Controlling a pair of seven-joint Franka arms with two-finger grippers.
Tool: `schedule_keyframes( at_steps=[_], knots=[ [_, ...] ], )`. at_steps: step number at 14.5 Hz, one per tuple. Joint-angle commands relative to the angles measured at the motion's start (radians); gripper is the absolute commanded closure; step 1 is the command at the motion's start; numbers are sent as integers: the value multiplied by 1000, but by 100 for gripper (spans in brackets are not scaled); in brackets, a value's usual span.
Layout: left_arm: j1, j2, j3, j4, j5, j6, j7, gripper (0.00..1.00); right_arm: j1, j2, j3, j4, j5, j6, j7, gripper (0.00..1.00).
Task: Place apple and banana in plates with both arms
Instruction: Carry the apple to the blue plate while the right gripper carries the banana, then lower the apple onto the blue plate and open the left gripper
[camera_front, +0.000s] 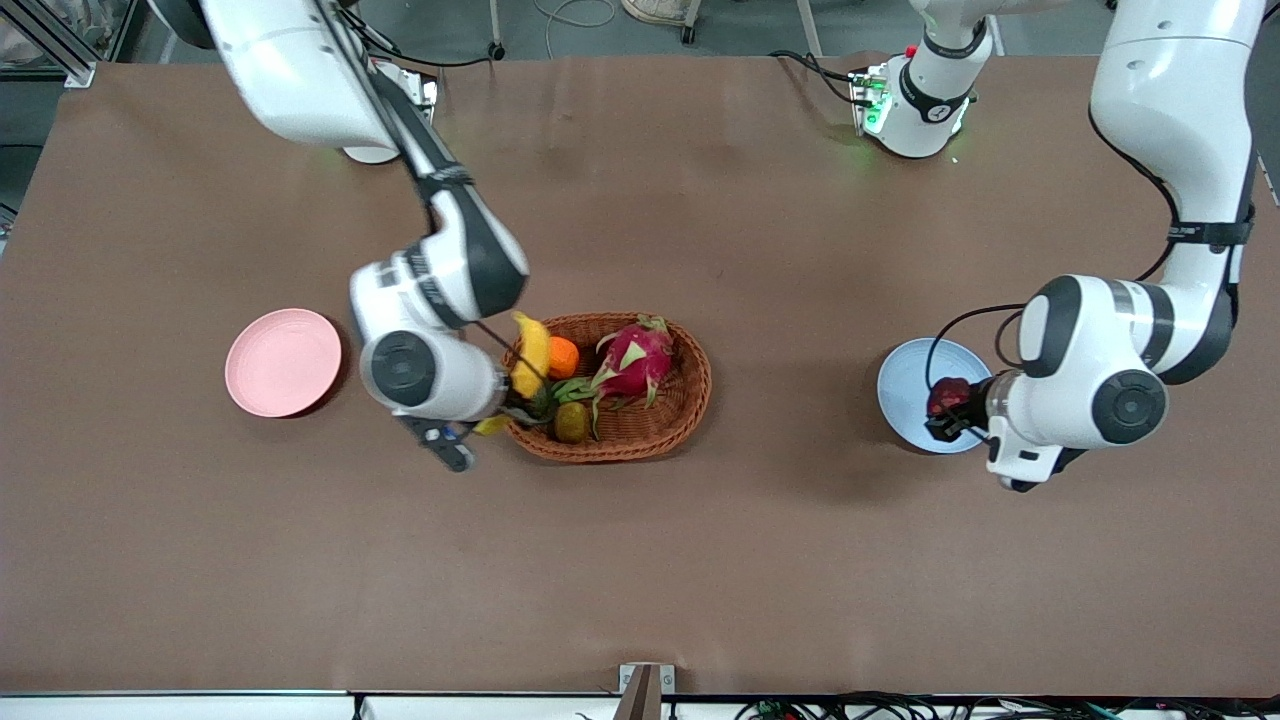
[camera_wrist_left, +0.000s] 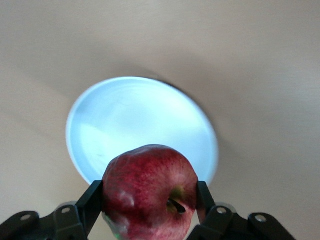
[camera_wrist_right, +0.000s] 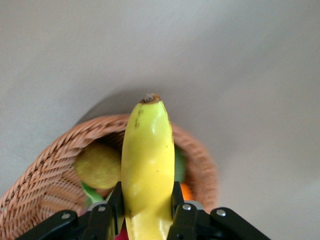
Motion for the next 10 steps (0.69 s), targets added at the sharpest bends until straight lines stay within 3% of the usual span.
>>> schedule_keyframes(
  at_steps=[1,5,8,9,10],
  knots=[
    [35,-13,-17,-69,15,19,37,86,-150,-64,4,-41,-21,-83,-280,82],
    [40,60,-17,-71,13,54,37,74,-408,-55,-2,-79,-61,-90,-807,81],
    [39,70,-17,-65,13,79,37,60,-481,-53,-2,-153,-113,-53,-984,81],
    [37,70,-16,-60,13,79,36,45,-505,-58,-2,-196,-132,-19,-1016,80],
    [36,68,-17,-57,13,79,34,12,-517,-65,-2,-246,-149,14,-1071,79]
  ],
)
